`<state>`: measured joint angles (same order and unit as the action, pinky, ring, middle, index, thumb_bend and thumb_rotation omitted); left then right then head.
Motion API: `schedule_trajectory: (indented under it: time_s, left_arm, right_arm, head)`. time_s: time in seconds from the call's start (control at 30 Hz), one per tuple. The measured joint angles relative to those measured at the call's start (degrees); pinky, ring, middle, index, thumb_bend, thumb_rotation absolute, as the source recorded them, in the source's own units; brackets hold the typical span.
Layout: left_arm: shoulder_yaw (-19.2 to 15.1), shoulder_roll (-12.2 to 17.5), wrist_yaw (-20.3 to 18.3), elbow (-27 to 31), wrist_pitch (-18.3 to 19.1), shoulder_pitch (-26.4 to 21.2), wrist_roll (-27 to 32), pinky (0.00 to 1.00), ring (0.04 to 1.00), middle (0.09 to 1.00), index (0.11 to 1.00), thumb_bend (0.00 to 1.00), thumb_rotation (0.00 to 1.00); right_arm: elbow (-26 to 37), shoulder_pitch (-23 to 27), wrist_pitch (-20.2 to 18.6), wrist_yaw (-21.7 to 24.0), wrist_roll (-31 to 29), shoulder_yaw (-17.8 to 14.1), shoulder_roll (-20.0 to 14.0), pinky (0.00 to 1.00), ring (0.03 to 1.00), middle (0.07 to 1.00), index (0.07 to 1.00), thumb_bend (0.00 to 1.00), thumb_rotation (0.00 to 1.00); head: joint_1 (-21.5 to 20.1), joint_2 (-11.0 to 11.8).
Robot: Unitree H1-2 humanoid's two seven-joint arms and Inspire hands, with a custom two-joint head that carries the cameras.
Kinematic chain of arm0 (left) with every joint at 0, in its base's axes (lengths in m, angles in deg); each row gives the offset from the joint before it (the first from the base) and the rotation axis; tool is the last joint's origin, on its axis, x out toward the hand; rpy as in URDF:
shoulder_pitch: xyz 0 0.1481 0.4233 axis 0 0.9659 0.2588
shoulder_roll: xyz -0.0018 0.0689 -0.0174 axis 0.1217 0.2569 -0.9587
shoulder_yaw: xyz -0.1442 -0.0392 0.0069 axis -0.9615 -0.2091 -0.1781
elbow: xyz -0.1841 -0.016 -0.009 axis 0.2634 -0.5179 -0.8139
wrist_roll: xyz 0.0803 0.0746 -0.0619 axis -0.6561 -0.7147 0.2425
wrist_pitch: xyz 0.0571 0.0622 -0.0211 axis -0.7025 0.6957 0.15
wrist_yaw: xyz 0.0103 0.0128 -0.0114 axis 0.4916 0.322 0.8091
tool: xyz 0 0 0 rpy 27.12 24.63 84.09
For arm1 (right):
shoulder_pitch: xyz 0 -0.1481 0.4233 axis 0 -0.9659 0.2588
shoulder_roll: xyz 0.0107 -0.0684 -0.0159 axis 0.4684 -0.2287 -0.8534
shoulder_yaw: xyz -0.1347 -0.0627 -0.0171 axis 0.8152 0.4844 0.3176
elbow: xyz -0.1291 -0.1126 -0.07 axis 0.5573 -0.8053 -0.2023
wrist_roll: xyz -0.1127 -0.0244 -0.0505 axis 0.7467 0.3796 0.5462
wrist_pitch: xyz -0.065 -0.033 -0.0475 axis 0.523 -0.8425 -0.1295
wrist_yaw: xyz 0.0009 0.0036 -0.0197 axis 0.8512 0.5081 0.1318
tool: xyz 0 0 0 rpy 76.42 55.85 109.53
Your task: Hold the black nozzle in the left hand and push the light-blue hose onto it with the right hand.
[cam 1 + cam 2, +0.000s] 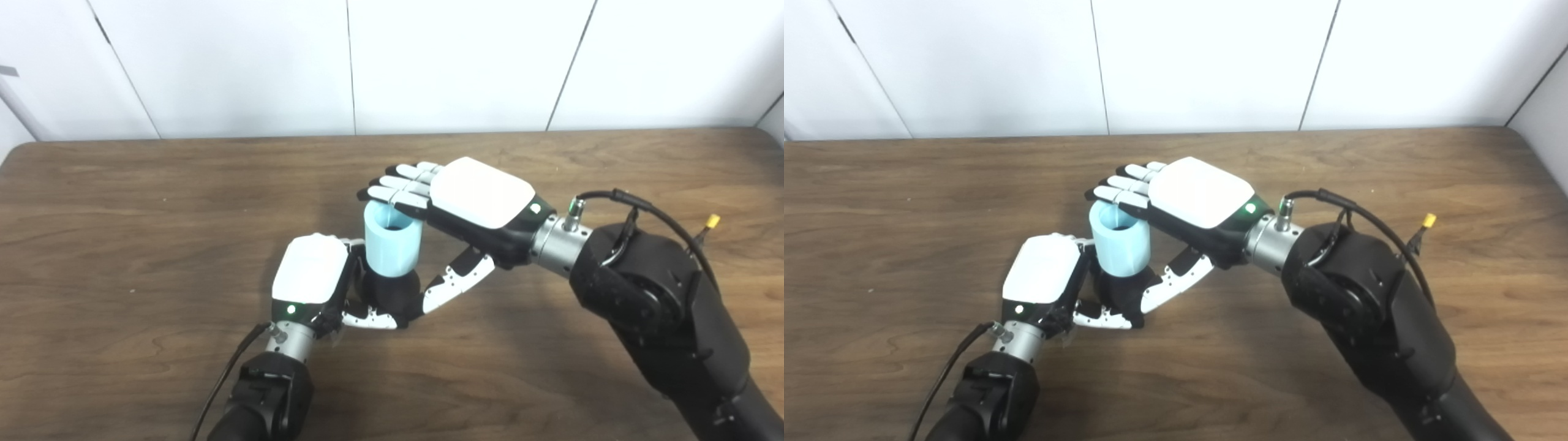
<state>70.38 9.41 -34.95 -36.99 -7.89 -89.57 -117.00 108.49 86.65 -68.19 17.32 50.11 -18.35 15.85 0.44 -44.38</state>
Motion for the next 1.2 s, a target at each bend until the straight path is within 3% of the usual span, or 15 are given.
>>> schedule_trajectory:
  time_s: [0.43, 0.57, 0.97, 1.2]
  left_arm:
    - [0.0, 0.0, -0.2, 0.0, 0.0, 0.0, 0.0, 0.72, 0.625, 0.525, 0.467, 0.52, 0.00]
    - [0.1, 0.1, -0.4, 0.1, 0.0, 0.0, -0.2, 0.71, 0.613, 0.514, 0.476, 0.52, 0.00]
    - [0.3, 0.0, -0.5, 0.1, -0.3, 0.0, -0.6, 0.70, 0.608, 0.501, 0.481, 0.52, 0.00]
    - [0.2, 0.1, -0.8, 0.1, -0.3, 0.0, -0.6, 0.71, 0.616, 0.521, 0.472, 0.52, 0.00]
  right_arm:
    - [0.7, 0.0, -0.1, 1.6, 2.7, 1.1, 0.9, 0.98, 0.973, 0.946, 0.909, 0.77, 0.83]
    - [2.2, 1.1, -1.8, 4.6, 3.8, 1.8, 0.9, 0.88, 0.913, 0.893, 0.854, 0.78, 0.82]
    - [2.0, 2.0, -6.7, 6.8, 4.5, 3.9, 0.8, 0.90, 0.925, 0.903, 0.868, 0.77, 0.79]
    - [1.3, 1.9, -7.2, 6.6, 5.1, 4.6, 0.8, 0.92, 0.953, 0.933, 0.903, 0.77, 0.81]
  head:
    - [0.0, -0.2]
    - [0.0, -0.4]
    - [0.0, -0.6]
    - [-0.2, -0.7]
